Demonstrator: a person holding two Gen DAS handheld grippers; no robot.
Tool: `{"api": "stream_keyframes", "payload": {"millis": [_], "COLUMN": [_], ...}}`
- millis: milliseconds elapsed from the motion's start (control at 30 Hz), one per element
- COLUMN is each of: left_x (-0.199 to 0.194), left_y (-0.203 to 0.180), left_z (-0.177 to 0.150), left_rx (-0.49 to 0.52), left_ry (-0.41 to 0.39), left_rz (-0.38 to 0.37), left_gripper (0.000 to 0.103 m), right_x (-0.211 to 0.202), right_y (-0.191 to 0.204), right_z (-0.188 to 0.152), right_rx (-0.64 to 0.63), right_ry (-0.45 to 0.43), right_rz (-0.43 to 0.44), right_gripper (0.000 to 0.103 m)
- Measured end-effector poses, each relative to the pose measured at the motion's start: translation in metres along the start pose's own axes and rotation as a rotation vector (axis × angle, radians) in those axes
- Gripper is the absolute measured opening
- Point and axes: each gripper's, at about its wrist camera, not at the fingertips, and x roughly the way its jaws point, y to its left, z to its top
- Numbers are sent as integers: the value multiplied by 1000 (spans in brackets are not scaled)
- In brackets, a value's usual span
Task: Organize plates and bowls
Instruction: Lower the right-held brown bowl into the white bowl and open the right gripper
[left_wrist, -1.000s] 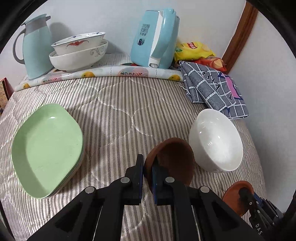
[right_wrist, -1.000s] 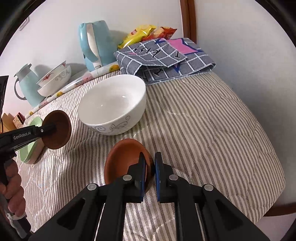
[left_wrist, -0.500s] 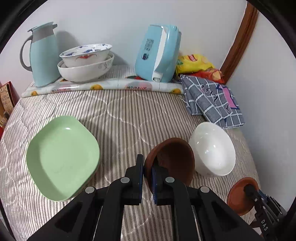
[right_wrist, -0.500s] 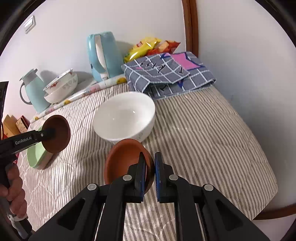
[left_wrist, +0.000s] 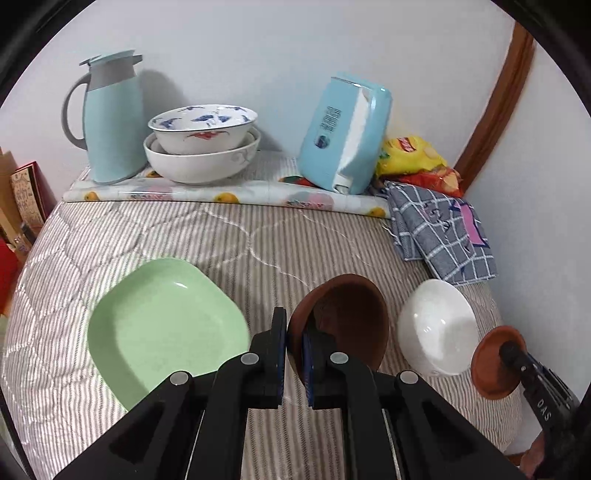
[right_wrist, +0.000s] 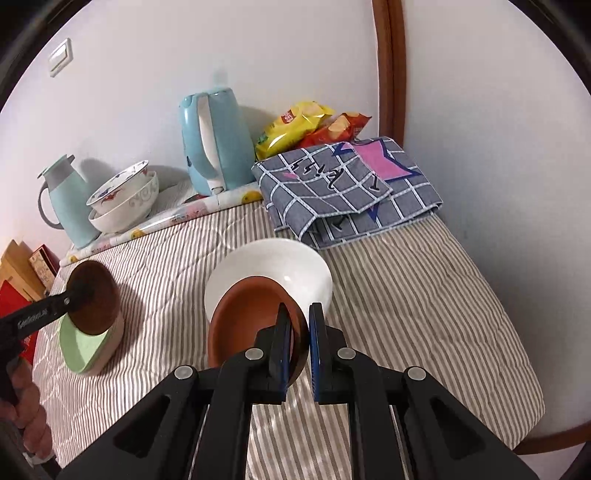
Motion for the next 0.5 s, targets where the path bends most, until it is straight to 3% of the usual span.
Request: {"api": "stream_keyframes", "payload": {"millis": [500], "left_x": [22], "left_y": [24], "left_z": [16], "left_rx": [-45], "left_ry": [9], "left_rz": [28], "left_gripper": [8], "right_x": [67], "right_y": [17], "right_z": [15], "right_rx": [-16], "right_ry": [87], "right_rz": [-27], "right_gripper": [9]}}
